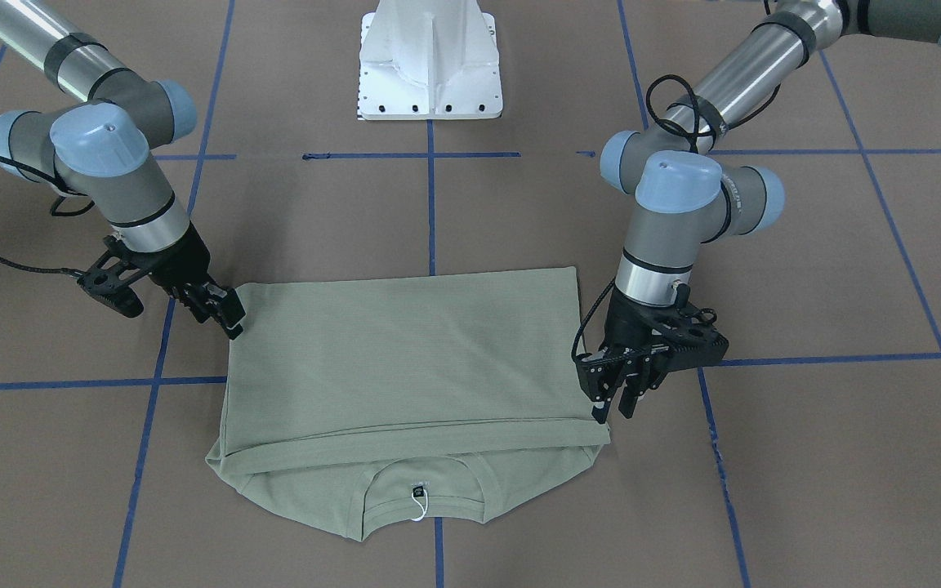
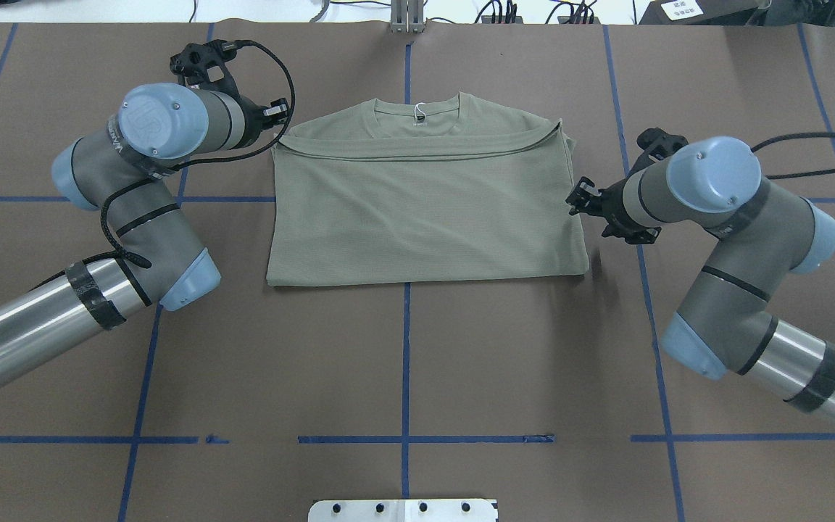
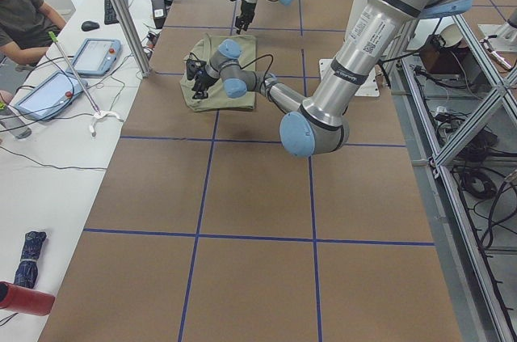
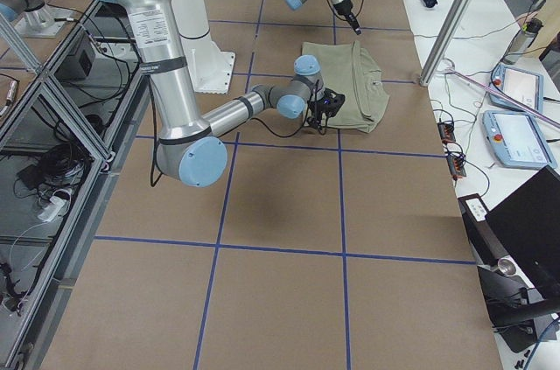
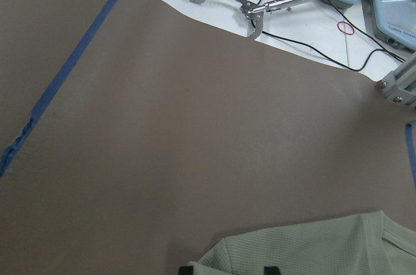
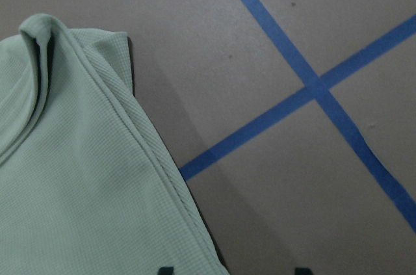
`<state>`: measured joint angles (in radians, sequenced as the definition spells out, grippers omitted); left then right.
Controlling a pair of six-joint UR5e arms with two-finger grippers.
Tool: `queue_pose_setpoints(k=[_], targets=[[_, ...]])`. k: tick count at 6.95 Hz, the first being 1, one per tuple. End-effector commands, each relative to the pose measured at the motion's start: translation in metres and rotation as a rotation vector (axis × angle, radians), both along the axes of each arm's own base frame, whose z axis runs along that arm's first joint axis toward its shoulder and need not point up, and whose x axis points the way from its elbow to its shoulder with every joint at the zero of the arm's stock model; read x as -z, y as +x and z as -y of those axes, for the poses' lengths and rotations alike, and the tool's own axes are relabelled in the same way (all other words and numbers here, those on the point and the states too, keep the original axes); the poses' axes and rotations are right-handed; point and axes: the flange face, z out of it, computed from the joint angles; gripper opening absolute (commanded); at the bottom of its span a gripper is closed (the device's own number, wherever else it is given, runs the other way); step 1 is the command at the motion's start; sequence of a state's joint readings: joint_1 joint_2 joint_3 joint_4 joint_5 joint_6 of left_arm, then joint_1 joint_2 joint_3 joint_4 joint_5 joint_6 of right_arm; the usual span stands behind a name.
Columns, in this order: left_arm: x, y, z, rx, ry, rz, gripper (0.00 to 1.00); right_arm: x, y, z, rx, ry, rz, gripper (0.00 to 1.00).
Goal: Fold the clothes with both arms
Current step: 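Move the right gripper down to the folded edge nearest it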
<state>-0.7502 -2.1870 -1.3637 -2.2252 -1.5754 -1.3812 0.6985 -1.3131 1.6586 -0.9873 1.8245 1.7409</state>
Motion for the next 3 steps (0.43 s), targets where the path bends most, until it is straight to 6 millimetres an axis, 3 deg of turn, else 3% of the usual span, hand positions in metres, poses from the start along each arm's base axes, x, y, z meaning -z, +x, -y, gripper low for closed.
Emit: queue_pose_setpoints(k=[1, 3], targets=[[0.006, -0.002, -0.003, -0.006, 0.004, -0.008, 0.47, -0.008, -0.007, -0.023, -0.020, -0.024, 0.064, 0.71], [0.007, -0.003, -0.003, -0.004, 0.003, -0.011, 0.47, -0.006, -0.017, -0.035, -0.012, -0.040, 0.072, 0.73]])
